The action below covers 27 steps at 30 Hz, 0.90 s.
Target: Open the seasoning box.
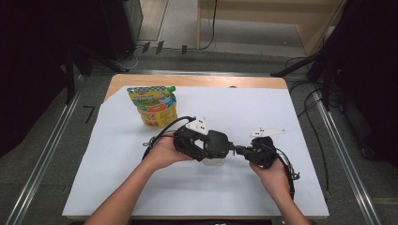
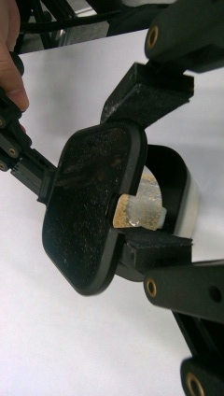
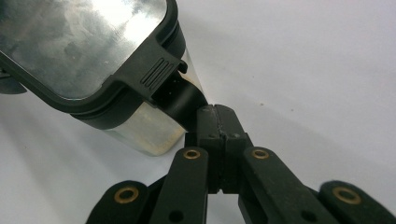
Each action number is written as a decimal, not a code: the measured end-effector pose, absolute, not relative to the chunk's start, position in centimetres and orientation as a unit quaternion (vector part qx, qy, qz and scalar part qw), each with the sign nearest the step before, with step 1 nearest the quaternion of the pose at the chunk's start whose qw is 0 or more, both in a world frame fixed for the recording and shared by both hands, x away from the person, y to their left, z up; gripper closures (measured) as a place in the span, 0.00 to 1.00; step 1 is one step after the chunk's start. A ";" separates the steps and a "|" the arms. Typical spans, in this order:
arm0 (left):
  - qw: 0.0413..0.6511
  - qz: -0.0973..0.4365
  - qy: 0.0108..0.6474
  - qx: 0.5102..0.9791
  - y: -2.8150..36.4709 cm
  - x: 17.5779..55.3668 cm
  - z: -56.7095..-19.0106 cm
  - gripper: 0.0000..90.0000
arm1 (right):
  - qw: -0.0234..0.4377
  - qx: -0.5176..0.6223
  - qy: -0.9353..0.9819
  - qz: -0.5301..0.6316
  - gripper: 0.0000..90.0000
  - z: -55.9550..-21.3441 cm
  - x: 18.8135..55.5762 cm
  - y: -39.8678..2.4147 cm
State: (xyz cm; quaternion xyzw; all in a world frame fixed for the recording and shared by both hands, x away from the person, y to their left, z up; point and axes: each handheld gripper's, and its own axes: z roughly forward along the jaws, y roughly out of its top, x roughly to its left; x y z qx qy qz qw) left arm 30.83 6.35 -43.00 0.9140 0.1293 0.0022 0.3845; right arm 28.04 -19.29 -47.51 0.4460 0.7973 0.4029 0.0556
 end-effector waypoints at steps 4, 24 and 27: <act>0.388 0.003 0.130 0.912 6.3 30.7 -42.5 0.49 | 0.056 0.444 0.798 0.404 1.00 -47.5 28.0 -19.3; 0.391 -0.025 0.133 0.910 4.6 29.8 -40.3 0.86 | 0.055 0.444 0.797 0.405 1.00 -47.5 28.0 -19.3; 0.391 -0.029 0.130 0.911 4.0 29.9 -40.1 0.86 | 0.055 0.446 0.797 0.404 1.00 -47.5 27.9 -19.3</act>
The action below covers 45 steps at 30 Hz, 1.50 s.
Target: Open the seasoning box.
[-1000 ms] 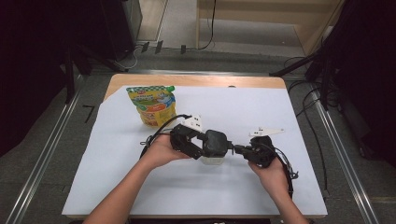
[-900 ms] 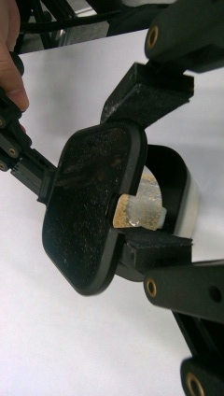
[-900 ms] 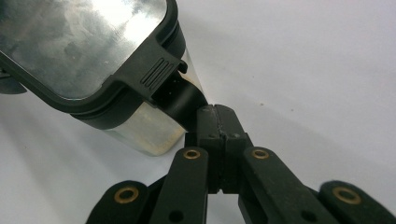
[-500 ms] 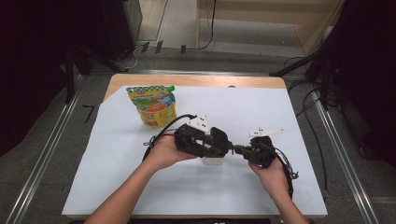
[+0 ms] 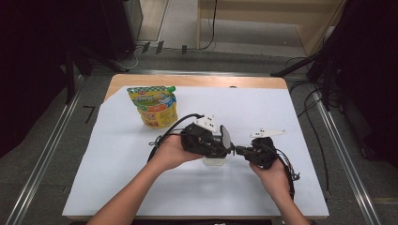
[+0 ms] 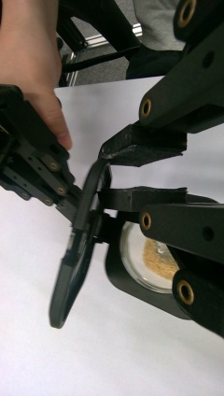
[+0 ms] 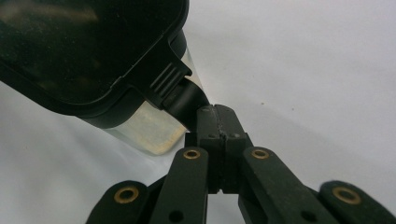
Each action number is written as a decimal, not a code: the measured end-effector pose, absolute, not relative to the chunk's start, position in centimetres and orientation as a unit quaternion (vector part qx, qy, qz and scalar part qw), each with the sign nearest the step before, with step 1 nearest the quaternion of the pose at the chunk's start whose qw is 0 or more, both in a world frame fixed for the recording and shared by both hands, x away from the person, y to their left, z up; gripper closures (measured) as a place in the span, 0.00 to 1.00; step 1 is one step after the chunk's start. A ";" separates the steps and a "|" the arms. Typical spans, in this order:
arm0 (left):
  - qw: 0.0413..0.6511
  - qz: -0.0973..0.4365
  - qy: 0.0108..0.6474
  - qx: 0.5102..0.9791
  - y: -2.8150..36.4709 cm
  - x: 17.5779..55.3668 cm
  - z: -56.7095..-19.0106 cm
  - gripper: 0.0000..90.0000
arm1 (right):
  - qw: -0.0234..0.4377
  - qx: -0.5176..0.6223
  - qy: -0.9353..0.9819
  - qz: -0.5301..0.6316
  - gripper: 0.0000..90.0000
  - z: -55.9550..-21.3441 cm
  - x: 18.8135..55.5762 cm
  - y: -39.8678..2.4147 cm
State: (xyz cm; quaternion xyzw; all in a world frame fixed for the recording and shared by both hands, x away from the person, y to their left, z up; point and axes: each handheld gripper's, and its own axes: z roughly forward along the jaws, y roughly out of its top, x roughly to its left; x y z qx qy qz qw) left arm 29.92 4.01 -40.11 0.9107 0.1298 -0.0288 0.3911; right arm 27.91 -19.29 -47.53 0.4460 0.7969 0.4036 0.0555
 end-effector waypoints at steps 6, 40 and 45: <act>0.395 -0.042 0.129 0.909 2.2 30.2 -40.0 0.87 | 0.055 0.450 0.793 0.406 1.00 -47.6 27.8 -19.3; 0.395 -0.095 0.179 0.896 4.1 30.7 -39.9 0.68 | 0.060 0.442 0.794 0.412 0.93 -47.2 27.4 -19.6; 0.391 -0.085 0.199 0.895 5.3 30.8 -39.8 0.68 | 0.060 0.439 0.796 0.412 0.88 -47.2 27.0 -19.9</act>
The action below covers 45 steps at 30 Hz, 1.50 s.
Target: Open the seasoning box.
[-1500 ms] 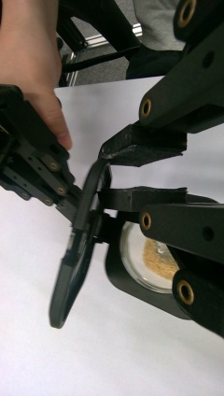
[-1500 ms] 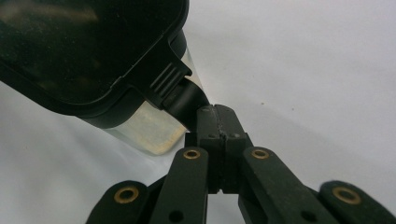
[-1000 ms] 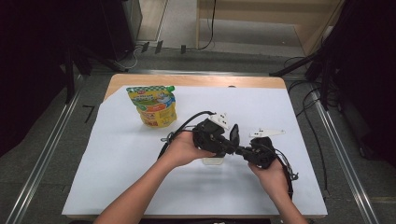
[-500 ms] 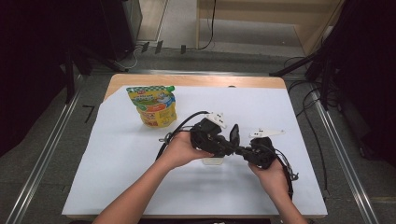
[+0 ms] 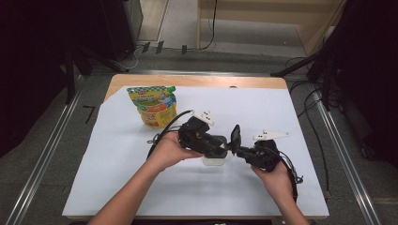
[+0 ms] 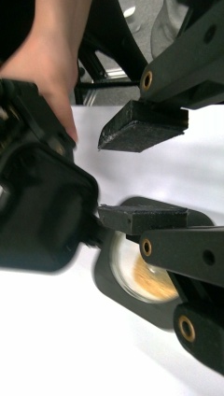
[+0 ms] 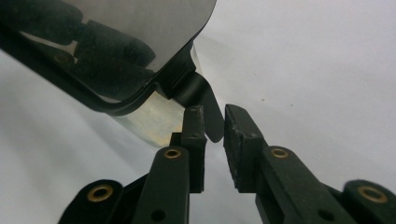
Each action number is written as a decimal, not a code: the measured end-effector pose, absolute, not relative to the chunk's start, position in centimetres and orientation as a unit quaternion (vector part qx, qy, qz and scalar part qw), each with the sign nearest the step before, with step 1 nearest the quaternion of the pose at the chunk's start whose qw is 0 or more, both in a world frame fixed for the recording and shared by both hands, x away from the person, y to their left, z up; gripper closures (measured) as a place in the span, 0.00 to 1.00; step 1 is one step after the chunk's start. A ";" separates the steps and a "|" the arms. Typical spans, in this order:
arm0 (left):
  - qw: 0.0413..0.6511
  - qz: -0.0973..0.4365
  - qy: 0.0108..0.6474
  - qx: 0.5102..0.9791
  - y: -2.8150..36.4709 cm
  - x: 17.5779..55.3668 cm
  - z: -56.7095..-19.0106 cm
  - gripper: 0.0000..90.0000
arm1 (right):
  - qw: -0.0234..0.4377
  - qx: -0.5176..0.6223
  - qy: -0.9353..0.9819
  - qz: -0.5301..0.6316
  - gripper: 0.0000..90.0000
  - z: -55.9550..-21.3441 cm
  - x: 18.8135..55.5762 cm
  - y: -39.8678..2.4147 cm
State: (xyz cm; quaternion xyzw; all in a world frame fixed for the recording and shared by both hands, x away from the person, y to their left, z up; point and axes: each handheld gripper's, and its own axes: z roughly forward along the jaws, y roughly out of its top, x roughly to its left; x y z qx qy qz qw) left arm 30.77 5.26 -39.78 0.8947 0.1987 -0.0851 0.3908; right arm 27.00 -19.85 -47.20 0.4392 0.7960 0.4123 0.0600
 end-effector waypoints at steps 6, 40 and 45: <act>0.403 -0.089 0.228 0.882 6.7 31.0 -39.3 0.64 | 0.062 0.433 0.798 0.415 0.82 -47.0 26.6 -20.0; 0.399 -0.029 0.281 0.872 15.8 31.7 -38.2 0.48 | 0.039 0.378 0.815 0.437 0.55 -46.1 24.2 -19.4; 0.407 -0.024 0.295 0.864 17.3 31.9 -37.9 0.49 | 0.039 0.377 0.819 0.432 0.53 -46.4 24.5 -19.3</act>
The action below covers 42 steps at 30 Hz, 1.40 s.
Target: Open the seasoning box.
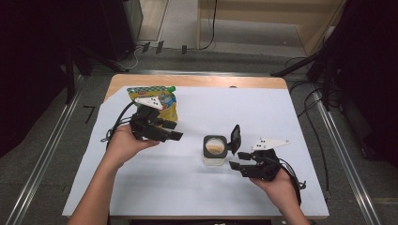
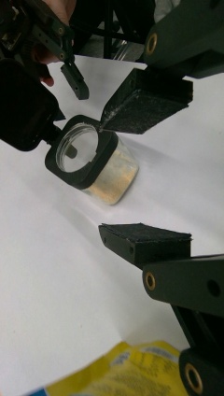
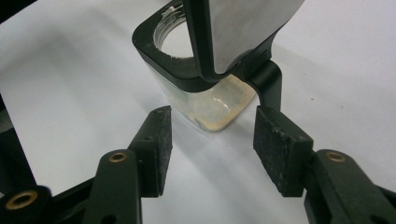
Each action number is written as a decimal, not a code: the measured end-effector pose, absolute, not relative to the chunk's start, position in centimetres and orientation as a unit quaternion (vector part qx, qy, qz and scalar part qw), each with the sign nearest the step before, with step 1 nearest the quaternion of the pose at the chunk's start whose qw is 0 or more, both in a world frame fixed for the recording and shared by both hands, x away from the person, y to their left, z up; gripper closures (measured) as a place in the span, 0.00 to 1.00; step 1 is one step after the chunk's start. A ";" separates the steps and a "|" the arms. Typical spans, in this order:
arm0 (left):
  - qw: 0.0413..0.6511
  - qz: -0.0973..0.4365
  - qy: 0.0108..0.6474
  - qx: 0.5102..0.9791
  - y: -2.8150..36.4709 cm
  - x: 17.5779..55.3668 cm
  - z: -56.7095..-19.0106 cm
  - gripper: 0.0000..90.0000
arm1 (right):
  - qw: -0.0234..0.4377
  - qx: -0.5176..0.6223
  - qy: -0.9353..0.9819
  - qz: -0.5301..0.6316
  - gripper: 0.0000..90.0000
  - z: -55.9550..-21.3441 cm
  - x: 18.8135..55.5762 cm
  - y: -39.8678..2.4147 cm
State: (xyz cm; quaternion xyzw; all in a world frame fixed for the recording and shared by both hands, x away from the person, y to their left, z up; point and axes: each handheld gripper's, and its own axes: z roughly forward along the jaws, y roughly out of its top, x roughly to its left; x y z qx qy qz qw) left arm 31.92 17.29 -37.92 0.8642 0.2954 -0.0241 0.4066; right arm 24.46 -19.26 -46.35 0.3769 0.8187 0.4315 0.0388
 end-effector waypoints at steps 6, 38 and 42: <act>0.410 -0.024 0.314 0.856 19.1 32.0 -37.8 0.50 | 0.033 0.373 0.822 0.428 0.53 -46.5 24.7 -18.8; 0.399 0.033 0.397 0.826 27.8 34.0 -38.7 0.50 | 0.016 0.352 0.837 0.420 0.55 -46.8 25.2 -17.7; 0.404 0.055 0.395 0.823 28.6 34.5 -38.6 0.47 | 0.013 0.348 0.838 0.420 0.55 -46.8 25.0 -17.5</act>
